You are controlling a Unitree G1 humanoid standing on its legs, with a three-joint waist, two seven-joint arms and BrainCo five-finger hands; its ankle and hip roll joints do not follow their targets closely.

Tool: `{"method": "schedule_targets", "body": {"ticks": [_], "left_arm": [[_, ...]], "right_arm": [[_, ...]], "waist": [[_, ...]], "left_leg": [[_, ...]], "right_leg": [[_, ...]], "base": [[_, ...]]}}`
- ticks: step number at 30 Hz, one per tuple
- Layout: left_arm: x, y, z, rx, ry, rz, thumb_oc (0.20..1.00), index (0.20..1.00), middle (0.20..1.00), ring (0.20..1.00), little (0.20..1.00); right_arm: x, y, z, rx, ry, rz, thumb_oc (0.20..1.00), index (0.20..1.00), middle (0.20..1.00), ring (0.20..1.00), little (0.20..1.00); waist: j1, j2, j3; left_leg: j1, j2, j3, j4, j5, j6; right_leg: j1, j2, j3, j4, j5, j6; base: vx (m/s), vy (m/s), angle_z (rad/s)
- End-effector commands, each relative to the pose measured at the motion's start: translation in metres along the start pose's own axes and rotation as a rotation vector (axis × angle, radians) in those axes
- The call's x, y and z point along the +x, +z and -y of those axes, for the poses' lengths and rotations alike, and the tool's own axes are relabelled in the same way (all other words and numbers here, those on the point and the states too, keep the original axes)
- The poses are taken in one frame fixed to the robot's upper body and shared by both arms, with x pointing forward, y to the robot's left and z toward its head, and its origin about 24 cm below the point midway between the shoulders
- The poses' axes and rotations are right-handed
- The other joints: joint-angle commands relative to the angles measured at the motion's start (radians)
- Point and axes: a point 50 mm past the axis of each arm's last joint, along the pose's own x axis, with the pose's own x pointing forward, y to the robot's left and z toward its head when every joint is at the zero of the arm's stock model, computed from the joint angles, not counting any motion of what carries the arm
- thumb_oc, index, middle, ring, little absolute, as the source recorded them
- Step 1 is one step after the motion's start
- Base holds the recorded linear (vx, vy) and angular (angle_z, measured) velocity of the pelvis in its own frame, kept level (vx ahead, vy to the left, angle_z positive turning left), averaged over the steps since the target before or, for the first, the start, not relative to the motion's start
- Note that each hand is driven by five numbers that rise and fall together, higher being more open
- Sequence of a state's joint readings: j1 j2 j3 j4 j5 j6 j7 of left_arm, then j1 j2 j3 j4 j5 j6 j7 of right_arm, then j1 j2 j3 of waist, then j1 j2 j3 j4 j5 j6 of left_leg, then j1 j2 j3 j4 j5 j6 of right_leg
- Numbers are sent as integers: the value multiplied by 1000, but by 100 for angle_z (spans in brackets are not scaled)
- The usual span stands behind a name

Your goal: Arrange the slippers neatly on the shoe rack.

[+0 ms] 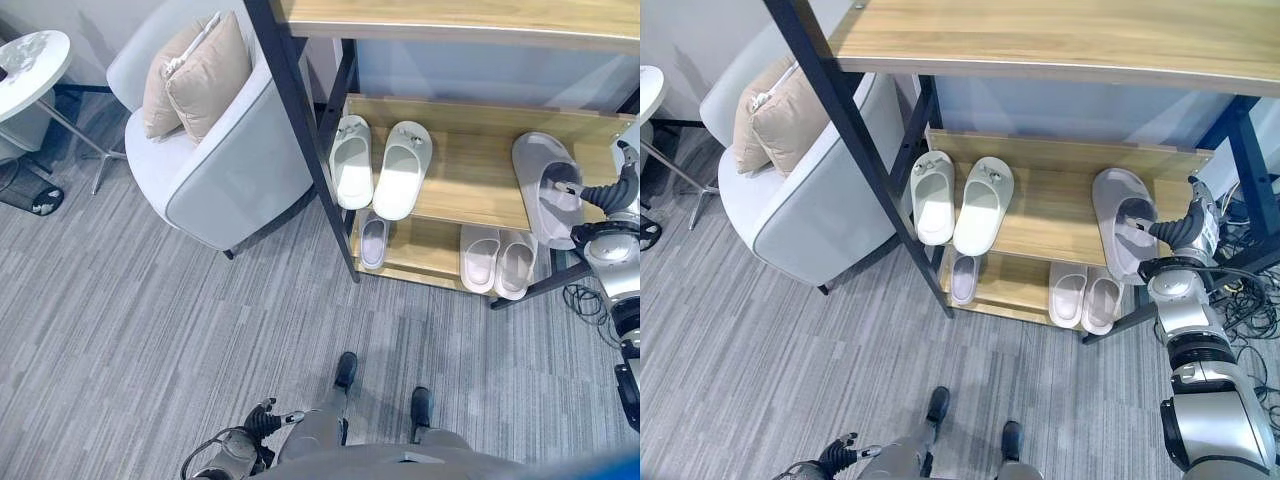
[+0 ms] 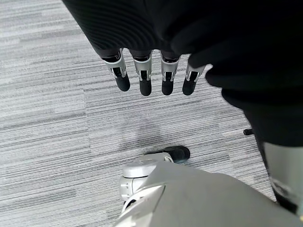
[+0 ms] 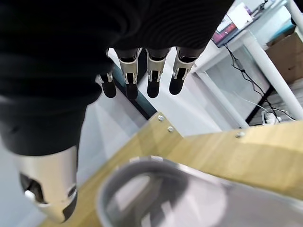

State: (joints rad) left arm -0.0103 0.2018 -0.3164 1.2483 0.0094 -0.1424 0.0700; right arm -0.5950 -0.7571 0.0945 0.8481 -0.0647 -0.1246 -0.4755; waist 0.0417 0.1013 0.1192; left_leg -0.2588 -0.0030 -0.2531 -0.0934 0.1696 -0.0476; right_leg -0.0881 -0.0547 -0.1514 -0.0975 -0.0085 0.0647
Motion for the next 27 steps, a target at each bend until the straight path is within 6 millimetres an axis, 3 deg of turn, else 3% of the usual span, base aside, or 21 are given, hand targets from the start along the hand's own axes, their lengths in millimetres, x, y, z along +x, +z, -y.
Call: {"method": "schedule_targets", "body": {"ticks": [1,3,9,16,19,26,27], "left_arm": [[0,-7,3,-10,-16,-47,1000,1000,1000,1000,1000],[0,-6,4,-20,-15,-45,1000,1000,1000,1000,1000],[2,2,5,-24,-13,-24,1000,1000,1000,1000,1000],[2,3,1,-21,4,-24,1000,1000,1000,1000,1000],[3,6,-1,-44,13,-23,1000,1000,1000,1000,1000],[6,15,-7,-44,32,6,1000,1000,1000,1000,1000],[5,15,-7,-43,34,9,1000,1000,1000,1000,1000]], "right_arm": [[14,27,16,47,-92,81,1000,1000,1000,1000,1000],[16,28,16,42,-91,77,1000,1000,1000,1000,1000],[8,6,-6,43,-7,-45,1000,1000,1000,1000,1000],[20,-3,11,52,-43,-136,1000,1000,1000,1000,1000],[28,23,10,133,-56,-65,1000,1000,1000,1000,1000],[37,40,12,250,-57,-64,1000,1000,1000,1000,1000],[37,37,8,238,-33,-83,827,827,827,827,827]], "waist": [[13,-51,9],[9,-47,14],[5,-45,26],[10,-43,39],[4,-33,47],[6,-40,54],[8,-43,53]], "left_leg": [[94,-28,53,6,-160,14],[92,-28,55,6,-159,14],[83,-28,59,6,-157,11],[60,-34,51,6,-148,4],[43,-37,60,6,-143,2],[12,-38,68,6,-133,-4],[12,-37,67,6,-135,-4]], "right_leg": [[-5,-54,23,10,-22,60],[-11,-54,24,10,-20,59],[-16,-53,21,10,-22,58],[-32,-57,5,10,-18,59],[-52,-60,10,10,-8,60],[-83,-61,10,10,3,61],[-83,-59,11,10,3,60]], "base": [[23,-44,-1],[6,-17,-1],[17,-36,-2],[-5,-10,3],[-19,6,-1],[0,-6,1],[3,-31,1]]}}
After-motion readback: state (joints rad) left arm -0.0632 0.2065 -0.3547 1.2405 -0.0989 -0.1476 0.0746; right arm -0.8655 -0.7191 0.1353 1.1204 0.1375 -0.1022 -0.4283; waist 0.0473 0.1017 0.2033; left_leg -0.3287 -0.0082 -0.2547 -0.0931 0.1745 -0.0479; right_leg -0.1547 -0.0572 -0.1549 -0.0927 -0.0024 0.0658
